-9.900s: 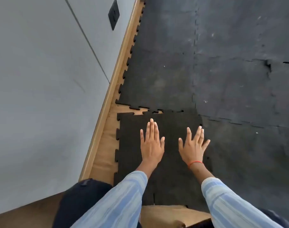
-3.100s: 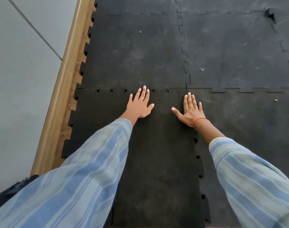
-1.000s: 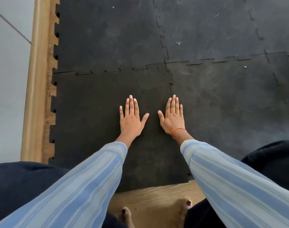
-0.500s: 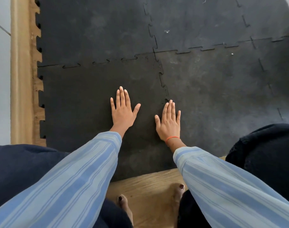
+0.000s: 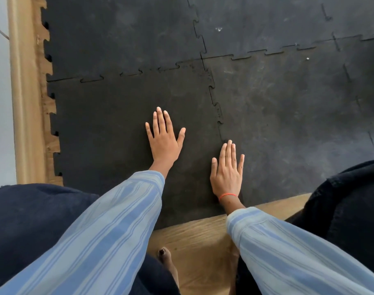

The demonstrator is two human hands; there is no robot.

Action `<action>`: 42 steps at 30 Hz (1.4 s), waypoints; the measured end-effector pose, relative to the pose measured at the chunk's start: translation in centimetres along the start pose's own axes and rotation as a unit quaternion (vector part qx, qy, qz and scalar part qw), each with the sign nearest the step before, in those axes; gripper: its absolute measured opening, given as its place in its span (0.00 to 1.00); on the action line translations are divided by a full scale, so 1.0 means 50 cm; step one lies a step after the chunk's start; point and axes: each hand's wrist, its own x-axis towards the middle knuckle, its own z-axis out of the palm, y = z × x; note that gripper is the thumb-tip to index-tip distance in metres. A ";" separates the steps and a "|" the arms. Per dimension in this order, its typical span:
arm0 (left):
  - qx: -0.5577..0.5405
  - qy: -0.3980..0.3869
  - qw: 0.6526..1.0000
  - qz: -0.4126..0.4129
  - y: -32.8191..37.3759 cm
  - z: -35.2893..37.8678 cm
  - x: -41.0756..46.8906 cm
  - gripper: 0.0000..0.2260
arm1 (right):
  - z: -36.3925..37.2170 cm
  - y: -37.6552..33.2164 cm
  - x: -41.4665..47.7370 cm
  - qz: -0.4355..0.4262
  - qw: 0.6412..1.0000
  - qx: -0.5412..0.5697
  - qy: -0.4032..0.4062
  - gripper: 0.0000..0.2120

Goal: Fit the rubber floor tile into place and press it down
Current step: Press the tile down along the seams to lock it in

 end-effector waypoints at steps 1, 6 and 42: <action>0.000 0.006 1.000 0.000 0.000 0.003 0.001 0.34 | 0.002 0.001 0.002 0.001 1.000 0.002 0.008 0.29; 0.000 0.021 1.000 -0.008 -0.003 0.006 0.012 0.34 | 0.013 0.000 0.014 0.005 1.000 -0.002 0.026 0.29; 0.005 0.047 0.999 -0.004 -0.009 0.018 0.039 0.31 | -0.005 -0.076 0.250 -0.118 0.990 0.035 0.069 0.26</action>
